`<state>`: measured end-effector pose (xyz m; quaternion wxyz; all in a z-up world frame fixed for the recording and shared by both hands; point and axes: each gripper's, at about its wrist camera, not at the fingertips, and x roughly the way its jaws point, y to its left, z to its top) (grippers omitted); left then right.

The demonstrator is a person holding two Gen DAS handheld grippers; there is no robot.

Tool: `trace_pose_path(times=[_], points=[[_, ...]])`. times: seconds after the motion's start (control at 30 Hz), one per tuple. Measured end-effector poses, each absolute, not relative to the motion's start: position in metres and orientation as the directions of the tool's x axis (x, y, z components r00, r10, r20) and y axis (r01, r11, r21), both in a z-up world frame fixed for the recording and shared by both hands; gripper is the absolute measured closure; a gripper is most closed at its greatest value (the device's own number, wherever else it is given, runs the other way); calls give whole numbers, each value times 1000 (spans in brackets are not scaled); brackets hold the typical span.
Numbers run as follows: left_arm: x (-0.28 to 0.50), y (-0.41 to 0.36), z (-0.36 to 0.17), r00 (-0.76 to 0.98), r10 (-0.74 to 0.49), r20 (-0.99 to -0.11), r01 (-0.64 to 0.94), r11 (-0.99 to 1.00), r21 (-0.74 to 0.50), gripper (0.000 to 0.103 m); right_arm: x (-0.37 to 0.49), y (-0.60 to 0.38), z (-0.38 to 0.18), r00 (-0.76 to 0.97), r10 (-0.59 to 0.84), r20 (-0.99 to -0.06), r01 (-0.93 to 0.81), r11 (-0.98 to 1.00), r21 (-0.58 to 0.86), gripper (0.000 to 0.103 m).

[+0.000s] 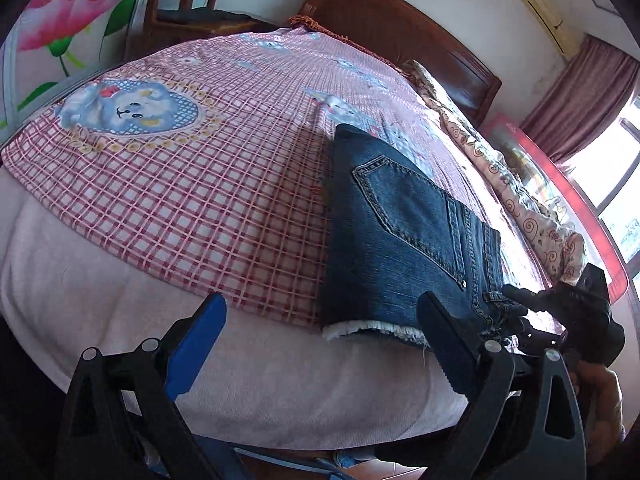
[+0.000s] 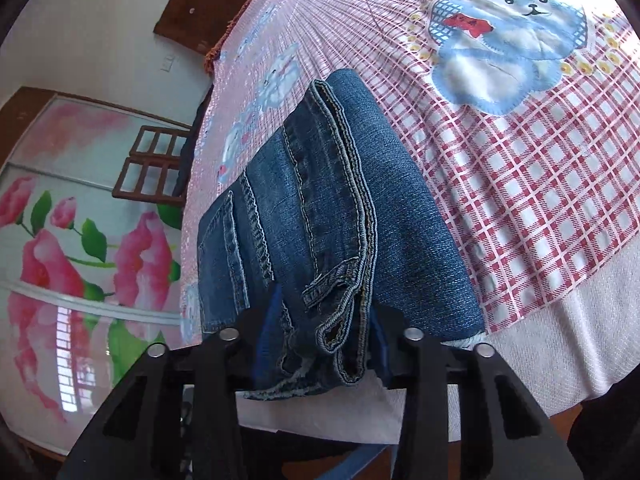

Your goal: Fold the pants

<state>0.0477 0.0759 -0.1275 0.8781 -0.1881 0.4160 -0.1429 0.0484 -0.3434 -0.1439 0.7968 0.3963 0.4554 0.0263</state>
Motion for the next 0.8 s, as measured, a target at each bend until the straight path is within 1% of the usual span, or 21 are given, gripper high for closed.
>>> trace_pose_path(times=[0.03,0.07,0.1,0.2,0.3,0.43,0.5,0.57,0.63,0.7,0.8], points=[[49,80,-129,612,-402,-680,75,886,-457,7,51,-339,-141,575,398,-714,300,710,637,80],[52,84,-129,615,-400,-679,62,884,-464,7,53,-336,-138,572,388,-723,293,726,622,86],[52,88,-130,621,-396,-676,51,882,-469,7,56,-333,-132,571,375,-730,284,744,604,89],[51,98,-128,636,-399,-660,24,866,-499,7,61,-327,-106,595,332,-732,219,809,545,90],[54,102,-132,634,-399,-662,1,857,-516,6,67,-321,-74,644,317,-696,150,840,522,91],[54,104,-135,627,-400,-668,-10,854,-521,6,69,-334,-56,692,287,-662,140,847,513,91],[55,103,-134,629,-399,-667,-3,857,-515,6,61,-352,-66,699,280,-658,177,824,539,91],[53,102,-134,630,-400,-666,5,859,-512,6,57,-362,-84,687,261,-678,222,813,538,91],[53,99,-134,625,-402,-669,10,862,-508,6,53,-370,-115,654,244,-716,282,800,530,91],[54,97,-134,620,-405,-672,16,863,-505,6,44,-381,-146,638,256,-727,333,759,559,91],[59,96,-134,613,-408,-677,5,859,-512,6,39,-390,-165,656,311,-688,342,691,638,91]])
